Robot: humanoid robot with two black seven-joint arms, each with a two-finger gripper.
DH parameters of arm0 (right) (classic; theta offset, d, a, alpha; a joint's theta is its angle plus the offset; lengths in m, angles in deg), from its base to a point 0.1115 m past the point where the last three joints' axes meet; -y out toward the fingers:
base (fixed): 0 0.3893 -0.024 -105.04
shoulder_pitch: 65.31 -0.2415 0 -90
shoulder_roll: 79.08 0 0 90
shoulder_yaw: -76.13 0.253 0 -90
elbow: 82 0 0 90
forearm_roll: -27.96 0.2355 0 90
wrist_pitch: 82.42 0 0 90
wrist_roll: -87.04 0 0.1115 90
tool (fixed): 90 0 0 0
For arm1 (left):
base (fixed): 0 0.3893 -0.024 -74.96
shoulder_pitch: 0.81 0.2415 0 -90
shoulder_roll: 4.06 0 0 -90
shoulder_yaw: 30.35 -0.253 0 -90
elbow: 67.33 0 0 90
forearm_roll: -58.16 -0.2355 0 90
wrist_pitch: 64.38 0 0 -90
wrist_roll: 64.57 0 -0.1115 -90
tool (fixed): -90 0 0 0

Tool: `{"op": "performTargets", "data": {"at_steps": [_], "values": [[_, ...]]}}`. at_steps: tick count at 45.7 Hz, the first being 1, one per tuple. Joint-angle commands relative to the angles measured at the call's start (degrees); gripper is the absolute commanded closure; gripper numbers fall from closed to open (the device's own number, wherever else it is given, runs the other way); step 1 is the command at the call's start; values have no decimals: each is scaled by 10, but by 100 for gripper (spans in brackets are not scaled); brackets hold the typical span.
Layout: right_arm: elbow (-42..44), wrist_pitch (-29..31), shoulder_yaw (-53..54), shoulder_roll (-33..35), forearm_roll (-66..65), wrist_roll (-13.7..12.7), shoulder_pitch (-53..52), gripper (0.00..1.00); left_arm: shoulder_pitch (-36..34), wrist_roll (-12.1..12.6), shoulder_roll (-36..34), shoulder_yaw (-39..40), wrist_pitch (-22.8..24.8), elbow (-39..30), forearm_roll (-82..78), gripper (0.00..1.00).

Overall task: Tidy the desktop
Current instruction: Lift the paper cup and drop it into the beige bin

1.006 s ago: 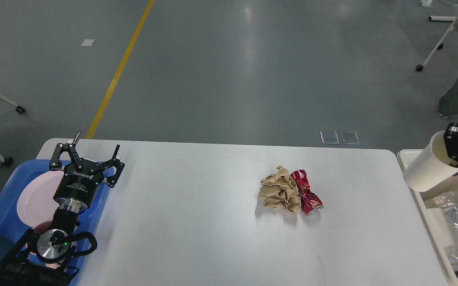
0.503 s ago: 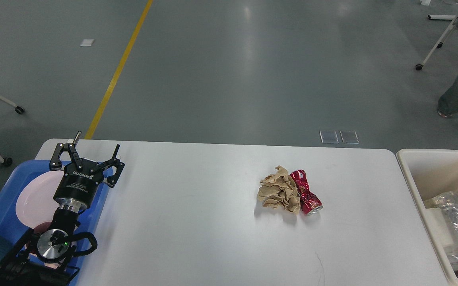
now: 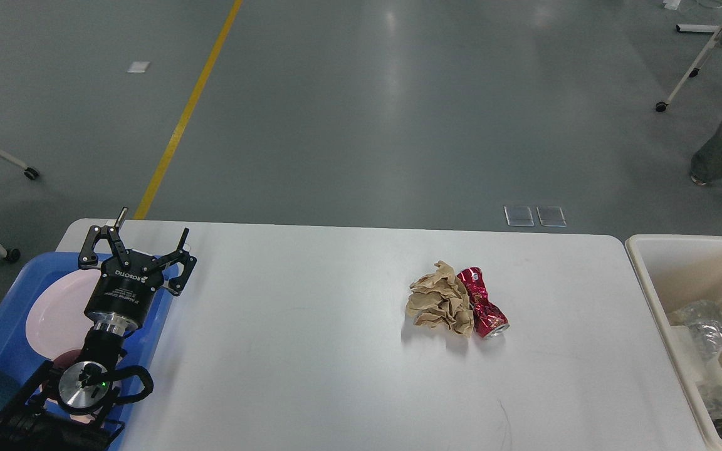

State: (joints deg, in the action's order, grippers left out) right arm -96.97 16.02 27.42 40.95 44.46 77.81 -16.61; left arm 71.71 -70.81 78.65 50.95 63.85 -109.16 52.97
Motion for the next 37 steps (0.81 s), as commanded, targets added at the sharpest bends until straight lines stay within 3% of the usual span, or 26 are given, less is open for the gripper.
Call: {"op": "performTargets", "data": {"at_steps": [1,7,28,29,33,37], "values": [[77,-4,12,-43,0,0,50,100,0,0,0,0,0,0,0,3],[114,-12,12,-71,1,0,82,100,0,0,0,0,0,0,0,3],[118,-66,5,-88,-1,-1,99,100,0,0,0,0,0,0,0,4],[119,-66,4,-88,-1,-1,100,93,0,0,0,0,0,0,0,4],[120,-75,9,-85,-1,0,101,46,0,0,0,0,0,0,0,3],[119,-99,9,-86,-1,1,104,19,0,0,0,0,0,0,0,4]]}}
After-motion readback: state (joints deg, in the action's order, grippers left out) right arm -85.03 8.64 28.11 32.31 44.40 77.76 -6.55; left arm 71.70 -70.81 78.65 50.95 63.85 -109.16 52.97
